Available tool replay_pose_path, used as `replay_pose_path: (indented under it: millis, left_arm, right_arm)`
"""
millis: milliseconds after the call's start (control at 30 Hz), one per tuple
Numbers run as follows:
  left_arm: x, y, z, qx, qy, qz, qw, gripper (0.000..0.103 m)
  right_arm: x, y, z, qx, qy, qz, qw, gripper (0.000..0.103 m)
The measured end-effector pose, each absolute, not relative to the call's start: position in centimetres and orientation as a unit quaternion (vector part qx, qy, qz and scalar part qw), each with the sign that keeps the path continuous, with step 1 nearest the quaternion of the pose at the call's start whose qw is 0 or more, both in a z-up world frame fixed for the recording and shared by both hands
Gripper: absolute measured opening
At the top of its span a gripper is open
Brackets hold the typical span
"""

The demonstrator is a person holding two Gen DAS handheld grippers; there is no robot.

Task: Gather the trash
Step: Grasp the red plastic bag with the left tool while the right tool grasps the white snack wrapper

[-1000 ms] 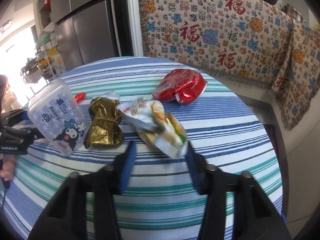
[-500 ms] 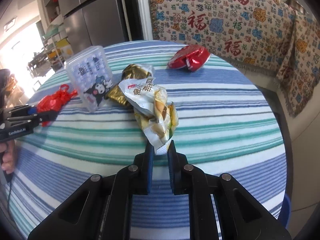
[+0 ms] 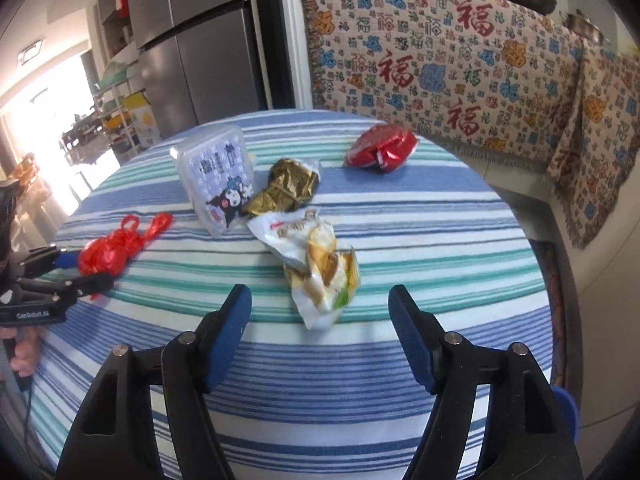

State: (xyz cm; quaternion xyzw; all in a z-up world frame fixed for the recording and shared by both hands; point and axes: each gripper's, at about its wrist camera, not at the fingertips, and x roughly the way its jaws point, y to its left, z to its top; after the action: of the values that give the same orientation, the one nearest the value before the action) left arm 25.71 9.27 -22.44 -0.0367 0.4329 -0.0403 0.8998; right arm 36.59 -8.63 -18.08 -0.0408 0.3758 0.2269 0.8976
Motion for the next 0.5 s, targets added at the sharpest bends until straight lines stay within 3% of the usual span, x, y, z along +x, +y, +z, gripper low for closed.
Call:
replay_pose_path:
  millis: [200,267,300,333,400,467,500]
  left_arm:
    - [26.2,8.7,-22.6,-0.025,0.436,-0.042,0.899,0.062]
    - [26.2,8.6,-22.6,-0.024,0.435,-0.038,0.899,0.062]
    - [26.3,8.6,-22.5,-0.023,0.433,-0.036,0.9,0.062]
    - [26.3,8.6,-22.4,-0.02,0.43,-0.033,0.902,0.062]
    - [26.5,8.4,-22.2,-0.013,0.426,-0.032,0.904,0.061]
    - [26.6,8.2,-22.1,-0.007,0.428,-0.037,0.903,0.04]
    - [26.6,8.0,-22.2,-0.004,0.428,-0.037,0.903,0.04]
  right_arm:
    - [38.1,-6.1,-18.4,-0.072,0.385,0.235,0.89,0.073]
    - [38.5,-6.0,-19.0,-0.066,0.397,0.236,0.884,0.054]
    - [38.8,-6.0,-19.2,-0.059,0.406,0.239,0.88,0.028]
    - [38.7,-6.1,-19.3,-0.058,0.406,0.237,0.881,0.015]
    - [38.6,-6.5,-19.1,-0.044,0.409,0.239,0.88,0.013]
    - [38.4,-7.2,-18.9,-0.023,0.412,0.239,0.879,0.012]
    - [38.2,-7.5,-18.8,-0.017,0.412,0.237,0.88,0.012]
